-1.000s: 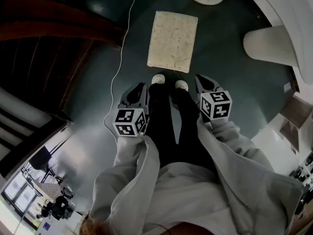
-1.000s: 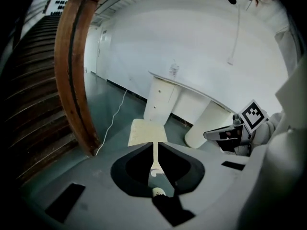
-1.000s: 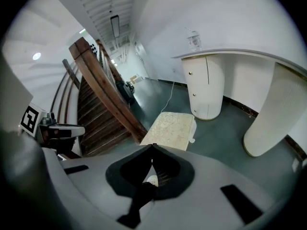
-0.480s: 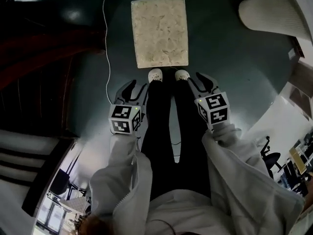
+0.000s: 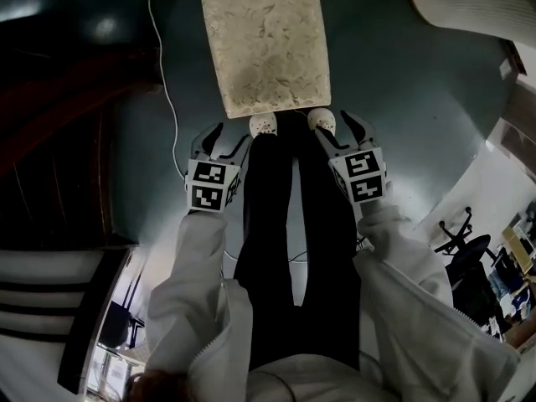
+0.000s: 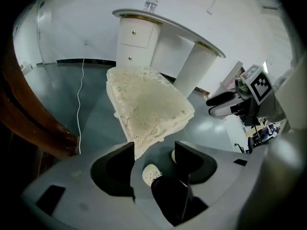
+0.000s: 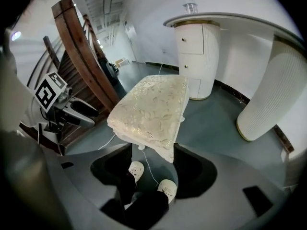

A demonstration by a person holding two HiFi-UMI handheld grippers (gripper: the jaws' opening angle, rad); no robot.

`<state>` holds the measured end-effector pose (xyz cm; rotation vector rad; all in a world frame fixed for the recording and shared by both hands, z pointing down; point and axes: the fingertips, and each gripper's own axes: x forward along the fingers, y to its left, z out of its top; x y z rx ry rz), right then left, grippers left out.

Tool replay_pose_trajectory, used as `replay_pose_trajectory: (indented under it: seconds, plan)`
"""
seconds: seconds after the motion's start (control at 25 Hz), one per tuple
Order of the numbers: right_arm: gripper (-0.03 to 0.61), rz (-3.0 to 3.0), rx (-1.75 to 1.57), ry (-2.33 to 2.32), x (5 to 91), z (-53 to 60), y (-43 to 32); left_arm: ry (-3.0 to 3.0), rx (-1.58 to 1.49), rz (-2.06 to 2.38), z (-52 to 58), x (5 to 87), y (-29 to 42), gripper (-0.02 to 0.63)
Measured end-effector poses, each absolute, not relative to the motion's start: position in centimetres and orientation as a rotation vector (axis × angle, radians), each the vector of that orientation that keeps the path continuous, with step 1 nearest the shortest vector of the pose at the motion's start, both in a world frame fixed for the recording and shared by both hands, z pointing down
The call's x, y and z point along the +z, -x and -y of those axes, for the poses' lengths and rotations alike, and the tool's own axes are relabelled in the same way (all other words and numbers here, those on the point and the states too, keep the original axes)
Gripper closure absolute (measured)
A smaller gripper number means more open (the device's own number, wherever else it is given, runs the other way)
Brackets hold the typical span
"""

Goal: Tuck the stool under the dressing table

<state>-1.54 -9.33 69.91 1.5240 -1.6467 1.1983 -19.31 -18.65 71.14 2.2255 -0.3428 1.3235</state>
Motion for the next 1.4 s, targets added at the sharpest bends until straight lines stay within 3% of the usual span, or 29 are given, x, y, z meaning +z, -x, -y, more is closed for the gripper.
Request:
replay_pose_trajectory:
  seconds: [0.48, 0.64, 1.4]
  plan:
    - [0.227, 1.590, 1.111, -1.411, 77.4, 12.0, 0.6, -2.273, 1.506, 0.198, 20.1, 77.2, 18.6, 0.362]
    - [0.256, 1.655, 1.023, -1.359, 77.3, 12.2, 1.1, -2.293, 1.511, 0.280, 21.0, 77.4, 18.8, 0.402]
    - [0.288, 1.623, 1.034, -1.452, 76.9, 11.7, 1.1, -2.272, 1.584, 0.270, 20.6, 77.2, 18.5, 0.411]
